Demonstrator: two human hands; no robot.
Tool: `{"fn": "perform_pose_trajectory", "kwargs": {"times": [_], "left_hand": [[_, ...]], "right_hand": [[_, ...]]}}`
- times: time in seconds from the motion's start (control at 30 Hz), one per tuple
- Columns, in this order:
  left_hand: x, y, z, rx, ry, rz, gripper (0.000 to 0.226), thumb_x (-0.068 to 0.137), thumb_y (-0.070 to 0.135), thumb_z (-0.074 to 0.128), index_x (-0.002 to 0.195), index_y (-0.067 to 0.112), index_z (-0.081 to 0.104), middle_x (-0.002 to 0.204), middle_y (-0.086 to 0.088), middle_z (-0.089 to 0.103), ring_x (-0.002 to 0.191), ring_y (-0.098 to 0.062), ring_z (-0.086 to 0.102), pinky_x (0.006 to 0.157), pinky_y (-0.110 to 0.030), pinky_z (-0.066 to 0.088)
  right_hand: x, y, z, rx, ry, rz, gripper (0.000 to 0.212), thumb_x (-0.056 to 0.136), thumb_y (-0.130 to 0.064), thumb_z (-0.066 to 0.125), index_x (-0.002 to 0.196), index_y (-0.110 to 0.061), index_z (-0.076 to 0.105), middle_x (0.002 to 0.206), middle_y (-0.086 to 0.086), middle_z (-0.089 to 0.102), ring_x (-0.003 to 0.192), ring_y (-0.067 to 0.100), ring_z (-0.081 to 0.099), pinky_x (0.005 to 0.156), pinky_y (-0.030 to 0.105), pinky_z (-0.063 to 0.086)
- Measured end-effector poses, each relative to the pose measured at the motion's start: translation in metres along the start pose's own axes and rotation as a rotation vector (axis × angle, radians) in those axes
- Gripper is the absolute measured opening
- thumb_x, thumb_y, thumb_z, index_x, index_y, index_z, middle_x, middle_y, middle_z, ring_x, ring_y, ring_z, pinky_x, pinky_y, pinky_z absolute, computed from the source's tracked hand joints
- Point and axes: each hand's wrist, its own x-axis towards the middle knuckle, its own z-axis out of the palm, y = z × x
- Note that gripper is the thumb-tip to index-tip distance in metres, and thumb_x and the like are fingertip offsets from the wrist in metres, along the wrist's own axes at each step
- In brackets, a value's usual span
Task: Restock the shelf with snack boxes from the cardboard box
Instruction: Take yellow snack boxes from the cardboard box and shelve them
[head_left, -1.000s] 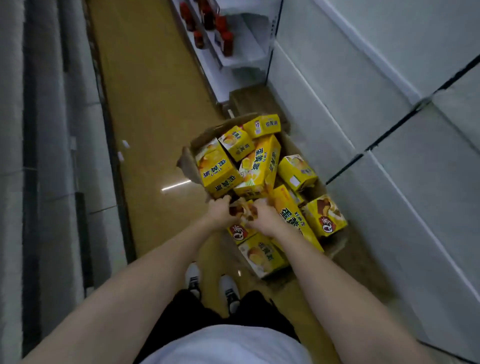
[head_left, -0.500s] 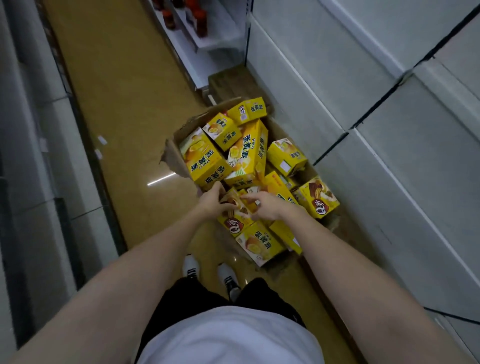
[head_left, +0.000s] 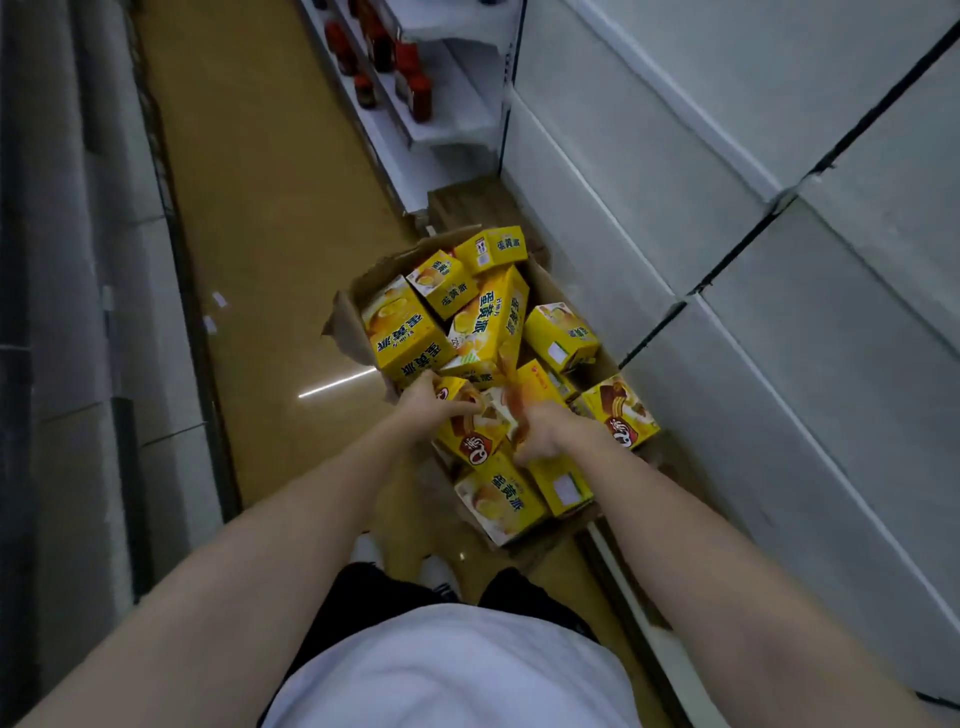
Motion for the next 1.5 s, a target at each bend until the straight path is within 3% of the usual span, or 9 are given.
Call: {"fn": "perform_pose_trajectory", "kwargs": {"times": [0.27, 0.4, 0.5, 0.7, 0.87, 1.0, 1.17, 1.27, 1.5], "left_hand": [[-0.008, 0.005, -0.021, -0.336, 0.089, -0.073, 0.069, 0.072, 0.035, 0.087, 0.12, 0.015, 0.042, 0.111, -0.004, 0.06, 0.096, -0.024, 0.066, 0.066, -0.034, 0.057], [-0.01, 0.005, -0.053, -0.589, 0.073, -0.106, 0.075, 0.059, 0.038, 0.089, 0.123, 0.017, 0.056, 0.106, -0.008, 0.072, 0.087, -0.027, 0.073, 0.072, -0.041, 0.061], [-0.025, 0.004, -0.082, -0.779, 0.081, -0.156, 0.041, 0.073, 0.032, 0.077, 0.108, 0.014, 0.065, 0.093, -0.008, 0.073, 0.071, -0.022, 0.071, 0.057, -0.029, 0.056], [-0.06, -0.034, -0.151, -1.051, 0.315, -0.11, 0.012, 0.083, 0.018, 0.068, 0.094, 0.014, 0.069, 0.097, -0.009, 0.071, 0.081, -0.023, 0.065, 0.078, -0.036, 0.049], [-0.104, -0.075, -0.197, -1.231, 0.515, -0.093, 0.049, 0.069, 0.019, 0.071, 0.117, 0.006, 0.068, 0.105, -0.015, 0.073, 0.085, -0.025, 0.068, 0.091, -0.043, 0.053], [-0.153, -0.098, -0.221, -1.336, 0.652, -0.058, 0.015, 0.088, 0.012, 0.059, 0.1, 0.006, 0.066, 0.071, -0.006, 0.073, 0.056, -0.017, 0.068, 0.053, -0.025, 0.055], [-0.204, -0.134, -0.254, -1.558, 0.842, -0.031, 0.023, 0.094, 0.034, 0.056, 0.098, 0.016, 0.069, 0.084, -0.008, 0.076, 0.078, -0.023, 0.071, 0.071, -0.032, 0.059], [-0.235, -0.154, -0.273, -1.567, 0.896, -0.048, 0.029, 0.094, 0.043, 0.055, 0.095, 0.018, 0.068, 0.077, -0.006, 0.075, 0.072, -0.022, 0.07, 0.057, -0.029, 0.059], [-0.308, -0.189, -0.312, -1.562, 0.873, 0.096, 0.019, 0.092, 0.016, 0.05, 0.096, 0.011, 0.068, 0.092, -0.011, 0.074, 0.072, -0.026, 0.07, 0.066, -0.036, 0.059]], "right_hand": [[-0.002, -0.02, -0.059, 0.072, 0.151, -0.13, 0.05, 0.079, -0.051, 0.073, 0.105, -0.011, 0.057, 0.105, 0.006, 0.057, 0.094, 0.026, 0.056, 0.065, 0.032, 0.041], [0.0, -0.044, -0.085, 0.128, 0.247, -0.184, 0.051, 0.082, -0.053, 0.066, 0.113, -0.013, 0.058, 0.11, 0.007, 0.06, 0.097, 0.025, 0.056, 0.076, 0.035, 0.047], [0.001, -0.072, -0.106, 0.251, 0.347, -0.269, 0.052, 0.084, -0.053, 0.067, 0.117, -0.013, 0.06, 0.117, 0.006, 0.063, 0.105, 0.024, 0.058, 0.077, 0.032, 0.044], [-0.001, -0.143, -0.127, 0.676, 0.458, -0.364, 0.064, 0.08, -0.041, 0.073, 0.133, -0.012, 0.05, 0.13, 0.007, 0.056, 0.12, 0.025, 0.052, 0.088, 0.029, 0.039], [-0.003, -0.212, -0.12, 1.041, 0.441, -0.411, 0.055, 0.077, -0.034, 0.075, 0.123, -0.011, 0.056, 0.117, 0.004, 0.06, 0.106, 0.02, 0.056, 0.081, 0.026, 0.039], [-0.019, -0.278, -0.111, 1.312, 0.267, -0.477, 0.053, 0.068, -0.032, 0.075, 0.113, -0.011, 0.057, 0.092, -0.003, 0.057, 0.086, 0.019, 0.057, 0.067, 0.023, 0.045], [-0.047, -0.361, -0.091, 1.413, -0.115, -0.566, 0.047, 0.067, -0.034, 0.071, 0.108, -0.014, 0.061, 0.092, 0.008, 0.06, 0.073, 0.022, 0.061, 0.058, 0.033, 0.048], [-0.07, -0.406, -0.074, 1.373, -0.295, -0.658, 0.024, 0.081, -0.035, 0.07, 0.097, -0.018, 0.066, 0.082, 0.006, 0.065, 0.057, 0.018, 0.063, 0.047, 0.026, 0.046], [-0.12, -0.494, -0.046, 1.184, -0.386, -0.718, 0.074, 0.069, -0.057, 0.082, 0.124, -0.011, 0.061, 0.107, 0.013, 0.074, 0.09, 0.033, 0.074, 0.076, 0.057, 0.058]]}}
